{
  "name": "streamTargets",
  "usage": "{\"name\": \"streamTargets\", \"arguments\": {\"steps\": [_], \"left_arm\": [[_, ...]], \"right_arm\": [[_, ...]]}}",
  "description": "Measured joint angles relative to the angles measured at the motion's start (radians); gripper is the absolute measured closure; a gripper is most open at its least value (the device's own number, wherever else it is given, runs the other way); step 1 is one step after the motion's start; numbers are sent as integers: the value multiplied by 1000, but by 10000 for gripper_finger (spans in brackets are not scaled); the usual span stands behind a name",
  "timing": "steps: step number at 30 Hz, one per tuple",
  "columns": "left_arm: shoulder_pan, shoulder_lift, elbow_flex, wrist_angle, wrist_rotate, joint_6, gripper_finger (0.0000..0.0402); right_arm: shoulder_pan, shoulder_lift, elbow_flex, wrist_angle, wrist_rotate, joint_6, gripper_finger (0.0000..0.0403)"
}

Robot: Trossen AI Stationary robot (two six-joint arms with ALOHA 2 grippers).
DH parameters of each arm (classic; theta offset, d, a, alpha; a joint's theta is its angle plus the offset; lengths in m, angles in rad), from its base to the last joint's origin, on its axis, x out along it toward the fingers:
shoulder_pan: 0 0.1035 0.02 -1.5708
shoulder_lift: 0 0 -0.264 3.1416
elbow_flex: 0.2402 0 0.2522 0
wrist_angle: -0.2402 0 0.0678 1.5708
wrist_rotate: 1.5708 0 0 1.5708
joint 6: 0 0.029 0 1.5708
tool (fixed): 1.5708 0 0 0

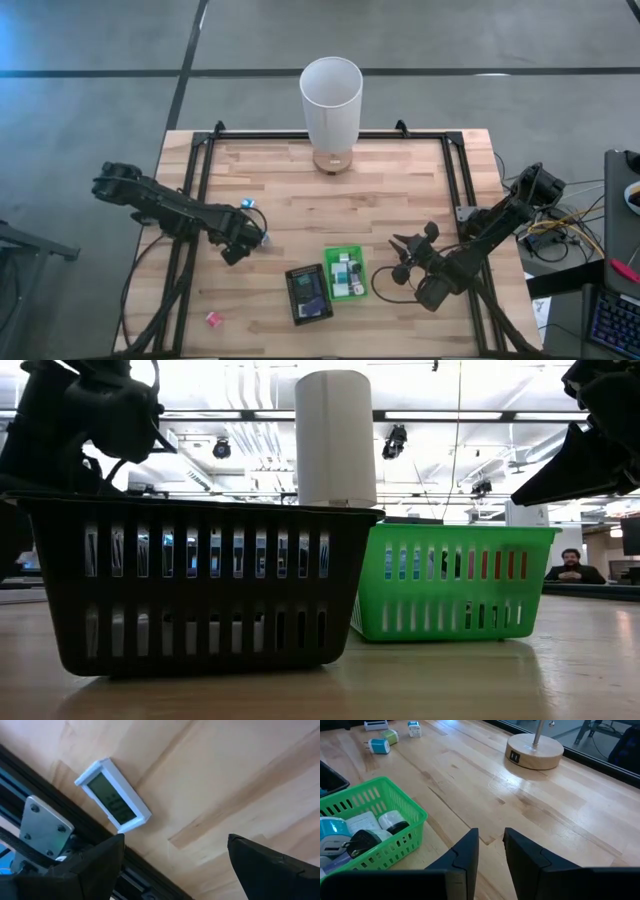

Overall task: Pick & Place Office items
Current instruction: Put the bottom blue charger adapter into the green bin

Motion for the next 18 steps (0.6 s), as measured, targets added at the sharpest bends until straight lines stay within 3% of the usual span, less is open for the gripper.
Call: {"name": "streamTargets", "arguments": {"steps": [11, 18], "left_arm": [[0, 0, 0, 5, 105, 176, 51], [0, 0, 22, -39, 107, 383, 51]], "right_arm": [[0, 0, 0, 0, 0, -1, 317], [0, 0, 0, 3, -3, -46, 306]]}}
